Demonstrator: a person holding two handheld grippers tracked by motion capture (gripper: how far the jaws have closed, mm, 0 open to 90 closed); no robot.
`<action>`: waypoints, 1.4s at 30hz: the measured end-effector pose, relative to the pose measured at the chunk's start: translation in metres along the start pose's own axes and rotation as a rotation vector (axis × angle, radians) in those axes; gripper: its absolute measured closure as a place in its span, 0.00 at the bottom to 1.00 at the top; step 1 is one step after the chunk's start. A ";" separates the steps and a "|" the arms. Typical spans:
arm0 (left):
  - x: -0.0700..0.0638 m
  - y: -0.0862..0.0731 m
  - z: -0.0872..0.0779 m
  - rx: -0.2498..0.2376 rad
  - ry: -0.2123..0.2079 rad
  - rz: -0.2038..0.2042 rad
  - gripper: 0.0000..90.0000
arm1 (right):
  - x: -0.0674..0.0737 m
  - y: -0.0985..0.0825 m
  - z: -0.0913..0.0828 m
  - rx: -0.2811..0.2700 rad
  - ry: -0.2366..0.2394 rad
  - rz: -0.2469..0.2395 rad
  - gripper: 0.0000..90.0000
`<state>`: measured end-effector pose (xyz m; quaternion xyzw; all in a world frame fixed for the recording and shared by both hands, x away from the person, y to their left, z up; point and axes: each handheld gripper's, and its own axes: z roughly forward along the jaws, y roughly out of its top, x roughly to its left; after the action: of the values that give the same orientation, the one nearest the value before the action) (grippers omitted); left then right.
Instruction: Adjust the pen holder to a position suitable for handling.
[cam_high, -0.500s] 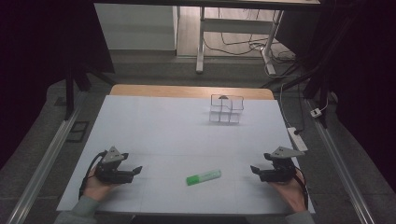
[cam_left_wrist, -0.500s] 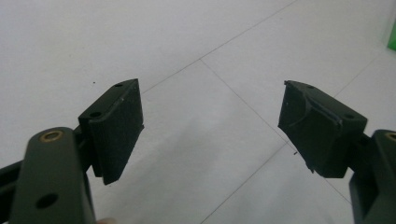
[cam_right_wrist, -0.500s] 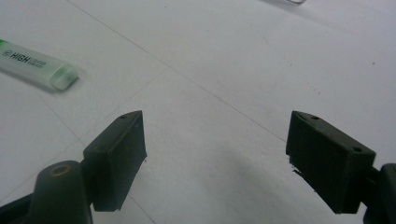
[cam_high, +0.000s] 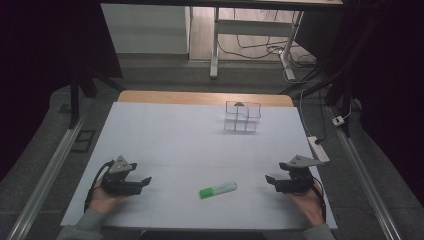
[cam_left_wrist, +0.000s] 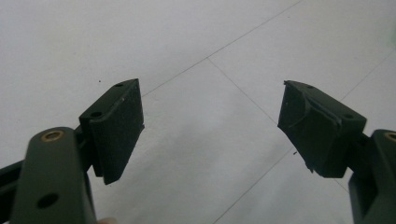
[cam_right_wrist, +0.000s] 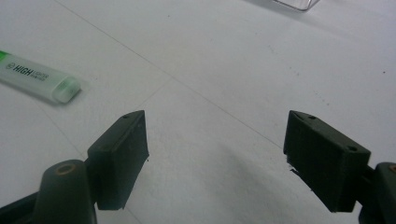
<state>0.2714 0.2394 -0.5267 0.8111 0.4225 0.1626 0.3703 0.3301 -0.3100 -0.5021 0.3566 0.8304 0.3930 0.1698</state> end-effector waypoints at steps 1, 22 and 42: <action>0.001 0.000 0.000 -0.001 -0.004 -0.005 0.25 | 0.000 0.000 0.001 -0.001 0.001 0.003 0.23; 0.006 0.004 0.005 0.006 -0.003 -0.013 0.25 | -0.002 0.011 0.004 -0.019 -0.004 0.019 0.25; 0.003 0.001 0.004 0.014 -0.001 0.002 0.24 | -0.018 0.064 0.034 -0.041 -0.041 0.042 0.27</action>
<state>0.2761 0.2394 -0.5284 0.8142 0.4229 0.1594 0.3646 0.3913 -0.2767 -0.4740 0.3782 0.8109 0.4062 0.1857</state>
